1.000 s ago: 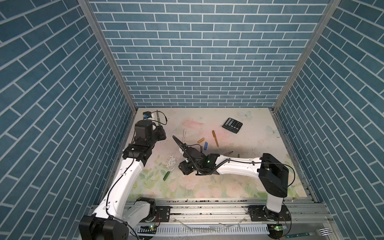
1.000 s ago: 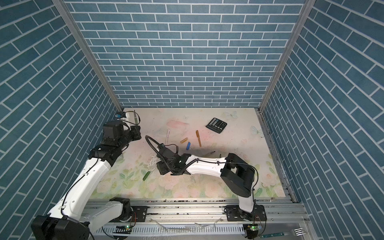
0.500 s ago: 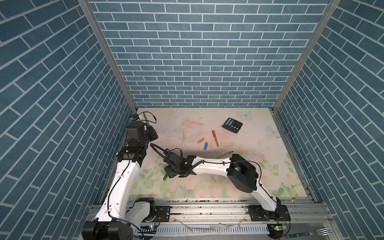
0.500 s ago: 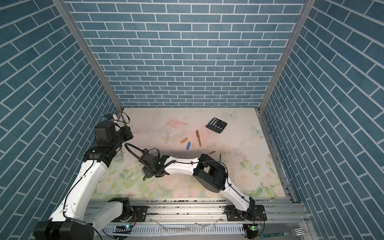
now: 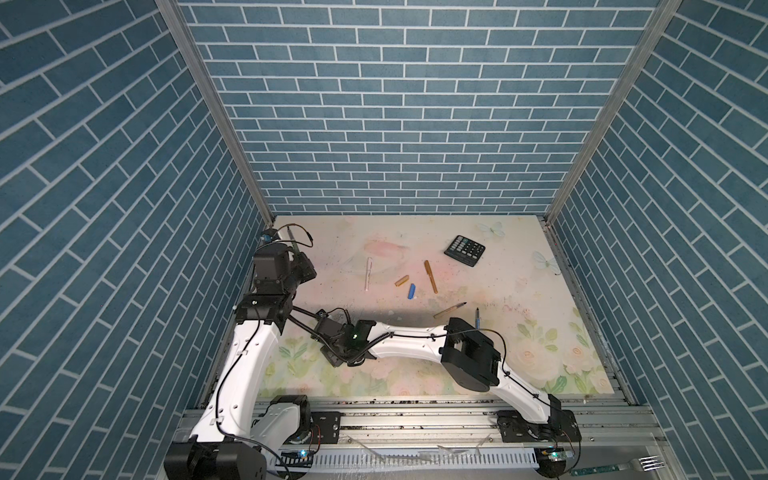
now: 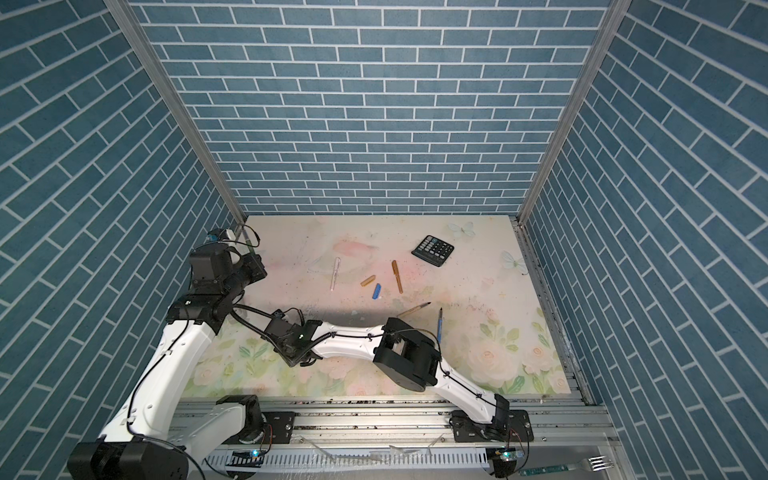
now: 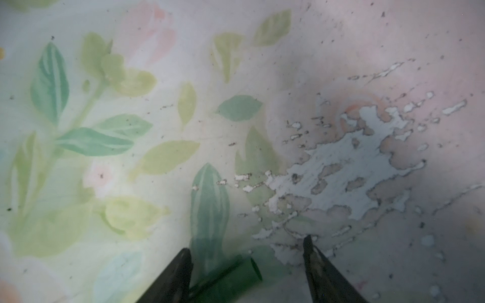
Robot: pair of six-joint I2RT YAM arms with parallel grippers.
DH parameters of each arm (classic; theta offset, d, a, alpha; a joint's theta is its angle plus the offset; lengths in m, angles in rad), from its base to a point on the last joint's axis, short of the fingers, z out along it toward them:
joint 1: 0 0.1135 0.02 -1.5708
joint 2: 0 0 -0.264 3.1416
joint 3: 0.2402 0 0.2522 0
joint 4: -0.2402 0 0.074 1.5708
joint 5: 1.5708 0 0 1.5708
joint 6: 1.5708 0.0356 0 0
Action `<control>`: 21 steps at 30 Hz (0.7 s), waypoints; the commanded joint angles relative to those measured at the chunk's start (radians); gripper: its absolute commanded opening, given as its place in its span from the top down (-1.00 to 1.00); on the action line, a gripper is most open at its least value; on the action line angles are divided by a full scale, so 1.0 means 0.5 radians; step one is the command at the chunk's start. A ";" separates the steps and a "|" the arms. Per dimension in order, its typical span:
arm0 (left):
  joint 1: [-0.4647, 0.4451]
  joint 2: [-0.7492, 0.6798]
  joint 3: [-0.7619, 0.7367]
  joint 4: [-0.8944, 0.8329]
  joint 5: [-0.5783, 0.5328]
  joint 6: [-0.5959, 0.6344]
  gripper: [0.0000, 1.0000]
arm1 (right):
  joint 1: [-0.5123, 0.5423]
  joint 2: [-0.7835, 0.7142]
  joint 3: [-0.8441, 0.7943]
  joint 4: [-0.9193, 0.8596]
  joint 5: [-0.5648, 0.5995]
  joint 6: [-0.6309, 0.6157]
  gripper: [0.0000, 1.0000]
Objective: Insert the pens into the pen caps
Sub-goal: 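Close the right gripper on the green cap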
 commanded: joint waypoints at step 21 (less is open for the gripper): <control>0.012 -0.004 -0.041 0.068 0.062 -0.012 1.00 | 0.006 -0.320 -0.349 0.053 -0.007 0.095 0.35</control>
